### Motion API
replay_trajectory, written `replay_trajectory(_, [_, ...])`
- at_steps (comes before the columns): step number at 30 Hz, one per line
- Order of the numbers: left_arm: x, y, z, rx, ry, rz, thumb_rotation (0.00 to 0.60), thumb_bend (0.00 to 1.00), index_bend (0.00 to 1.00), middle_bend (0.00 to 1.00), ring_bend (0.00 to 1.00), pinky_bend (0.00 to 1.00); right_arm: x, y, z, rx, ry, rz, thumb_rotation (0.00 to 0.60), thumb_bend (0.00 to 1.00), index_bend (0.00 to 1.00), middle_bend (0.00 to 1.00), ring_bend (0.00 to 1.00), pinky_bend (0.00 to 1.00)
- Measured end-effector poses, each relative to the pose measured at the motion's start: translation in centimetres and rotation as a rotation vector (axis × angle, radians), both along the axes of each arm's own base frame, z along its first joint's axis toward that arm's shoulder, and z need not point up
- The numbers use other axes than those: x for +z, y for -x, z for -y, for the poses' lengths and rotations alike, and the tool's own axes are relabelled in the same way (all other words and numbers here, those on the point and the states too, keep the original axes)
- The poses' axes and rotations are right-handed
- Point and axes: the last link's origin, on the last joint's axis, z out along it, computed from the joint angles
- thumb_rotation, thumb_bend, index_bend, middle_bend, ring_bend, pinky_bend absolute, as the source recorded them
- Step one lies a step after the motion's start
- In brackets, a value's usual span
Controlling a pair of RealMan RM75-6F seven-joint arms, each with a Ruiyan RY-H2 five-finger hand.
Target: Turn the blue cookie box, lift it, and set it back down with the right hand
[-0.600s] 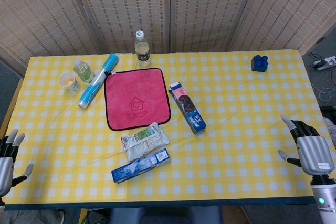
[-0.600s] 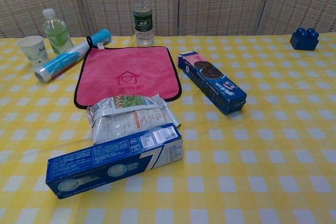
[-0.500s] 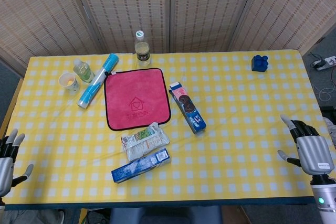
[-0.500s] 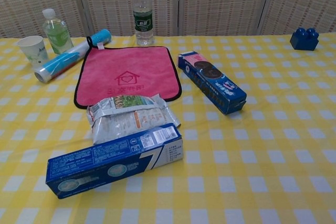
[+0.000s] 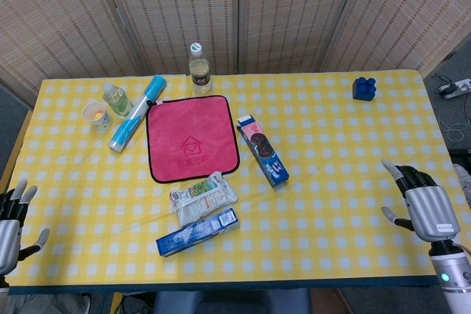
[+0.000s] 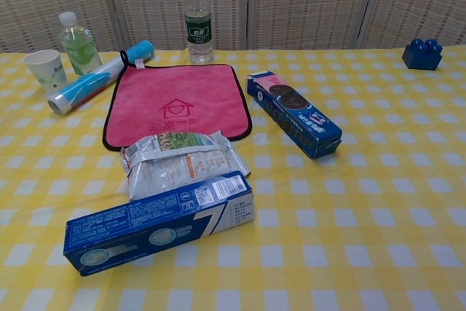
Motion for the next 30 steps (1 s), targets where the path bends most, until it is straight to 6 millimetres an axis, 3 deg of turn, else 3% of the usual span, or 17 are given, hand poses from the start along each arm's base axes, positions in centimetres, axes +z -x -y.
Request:
replay_trajectory(10, [0.3, -0.6, 0.2, -0.025, -0.014, 0.01, 0.6, 0.32, 0.0, 0.0, 0.02, 0.01, -1.2, -3.2, 2.1, 0.127, -0.112, -0.042, 0.6, 0.26, 0.1, 0.23, 0.18, 0.26])
replay_trajectory(14, [0.4, -0.9, 0.3, -0.031, -0.017, 0.015, 0.6, 0.32, 0.0, 0.0, 0.02, 0.01, -2.5, -5.4, 3.6, 0.205, -0.198, -0.083, 0.6, 0.3, 0.1, 0.23, 0.16, 0.23])
replay_trajectory(19, [0.5, -1.0, 0.5, -0.033, -0.025, 0.02, 0.6, 0.32, 0.0, 0.0, 0.02, 0.01, -4.2, -8.1, 5.1, 0.293, -0.297, -0.139, 0.6, 0.45, 0.1, 0.23, 0.11, 0.16])
replay_trajectory(26, [0.6, -1.1, 1.1, -0.031, -0.032, 0.026, 0.6, 0.32, 0.0, 0.0, 0.02, 0.01, -7.4, -11.8, 7.1, 0.414, -0.412, -0.223, 0.6, 0.59, 0.1, 0.23, 0.1, 0.16])
replay_trajectory(30, [0.6, -1.1, 1.3, -0.028, -0.035, 0.028, 0.6, 0.32, 0.0, 0.0, 0.02, 0.01, -9.3, -12.8, 8.1, 0.446, -0.443, -0.247, 0.6, 0.62, 0.1, 0.24, 0.1, 0.16])
